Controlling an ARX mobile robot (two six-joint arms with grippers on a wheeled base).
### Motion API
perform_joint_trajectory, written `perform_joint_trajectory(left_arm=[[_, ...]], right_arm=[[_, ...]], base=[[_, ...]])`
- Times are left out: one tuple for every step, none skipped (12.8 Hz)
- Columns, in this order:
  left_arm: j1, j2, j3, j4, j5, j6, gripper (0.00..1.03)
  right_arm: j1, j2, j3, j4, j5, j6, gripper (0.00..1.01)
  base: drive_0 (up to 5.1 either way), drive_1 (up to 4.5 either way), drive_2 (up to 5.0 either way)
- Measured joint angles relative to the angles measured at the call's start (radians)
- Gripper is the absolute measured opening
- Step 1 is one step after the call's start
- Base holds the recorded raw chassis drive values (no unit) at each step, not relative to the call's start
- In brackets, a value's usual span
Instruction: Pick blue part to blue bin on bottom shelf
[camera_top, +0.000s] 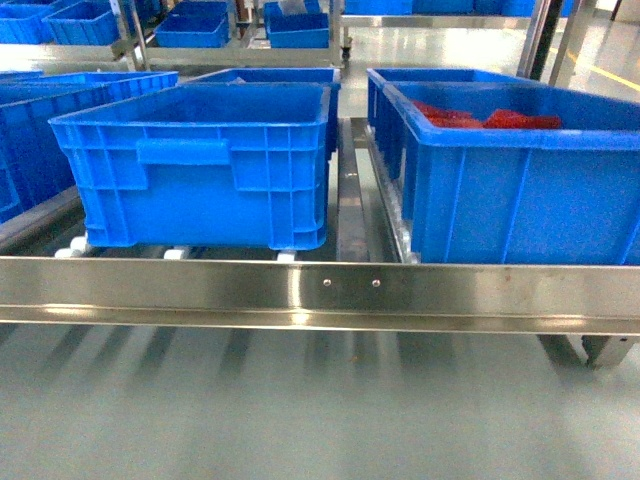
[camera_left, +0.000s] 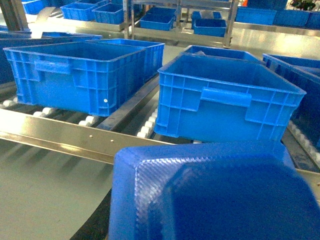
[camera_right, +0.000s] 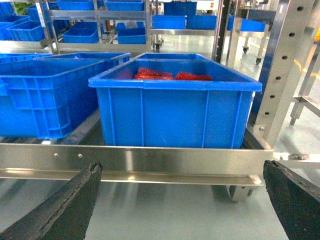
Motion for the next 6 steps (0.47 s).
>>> perform_joint_trajectory(left_arm=[[0.0, 0.0, 0.0, 0.002, 0.001, 0.0, 0.43], [0.0, 0.0, 0.0, 0.002, 0.0, 0.0, 0.43], [0.0, 0.0, 0.0, 0.002, 0.0, 0.0, 0.43], [0.0, 0.0, 0.0, 0.002, 0.0, 0.0, 0.43], [0.0, 0.0, 0.0, 0.002, 0.0, 0.0, 0.43], [0.0, 0.0, 0.0, 0.002, 0.0, 0.0, 0.43]], right_arm=[[0.0, 0.0, 0.0, 0.001, 0.0, 0.0, 0.98], [0.0, 0.0, 0.0, 0.001, 0.0, -0.001, 0.98], [0.0, 0.0, 0.0, 0.001, -0.001, -0.001, 0.98], [0.0, 0.0, 0.0, 0.002, 0.0, -0.001, 0.98], [0.0, 0.0, 0.0, 0.002, 0.0, -0.001, 0.98], [0.0, 0.0, 0.0, 0.002, 0.0, -0.001, 0.98]], base=[[0.0, 0.0, 0.0], [0.0, 0.0, 0.0], [0.0, 0.0, 0.0], [0.0, 0.0, 0.0], [0.0, 0.0, 0.0], [0.0, 4.04, -4.1]])
